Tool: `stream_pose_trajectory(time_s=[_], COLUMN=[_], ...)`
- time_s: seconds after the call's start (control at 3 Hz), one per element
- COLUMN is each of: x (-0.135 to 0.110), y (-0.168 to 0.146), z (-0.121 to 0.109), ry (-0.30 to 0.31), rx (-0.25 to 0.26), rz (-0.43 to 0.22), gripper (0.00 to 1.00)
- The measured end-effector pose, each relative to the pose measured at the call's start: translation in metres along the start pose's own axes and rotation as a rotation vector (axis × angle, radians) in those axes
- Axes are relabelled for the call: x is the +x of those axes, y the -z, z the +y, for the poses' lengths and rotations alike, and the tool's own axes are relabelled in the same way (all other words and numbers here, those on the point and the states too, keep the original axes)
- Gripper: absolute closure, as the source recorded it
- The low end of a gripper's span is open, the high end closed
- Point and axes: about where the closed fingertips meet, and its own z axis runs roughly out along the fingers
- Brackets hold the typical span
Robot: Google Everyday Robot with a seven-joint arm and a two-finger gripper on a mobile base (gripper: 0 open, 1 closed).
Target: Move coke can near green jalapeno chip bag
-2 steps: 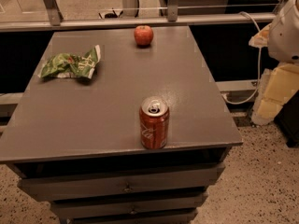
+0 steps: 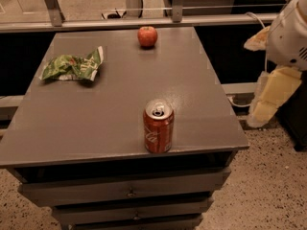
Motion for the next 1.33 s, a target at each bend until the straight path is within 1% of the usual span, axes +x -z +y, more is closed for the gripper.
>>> stream_pose_trajectory(time_s=[0.33,0.67,1.0,1.33], x=[-0.050,-0.093,-0.120,-0.140], y=[-0.031,-0.047,-0.065,-0.084], z=[0.001,0.011,0.030,0.051], ry=[0.024,0.050,0.044,0.022], rx=[-0.046,-0.100,-0.188,-0.286], rz=[-0.218,-0.386,-0.536,-0.650], gripper=[0.00,0.00,0.00,0.00])
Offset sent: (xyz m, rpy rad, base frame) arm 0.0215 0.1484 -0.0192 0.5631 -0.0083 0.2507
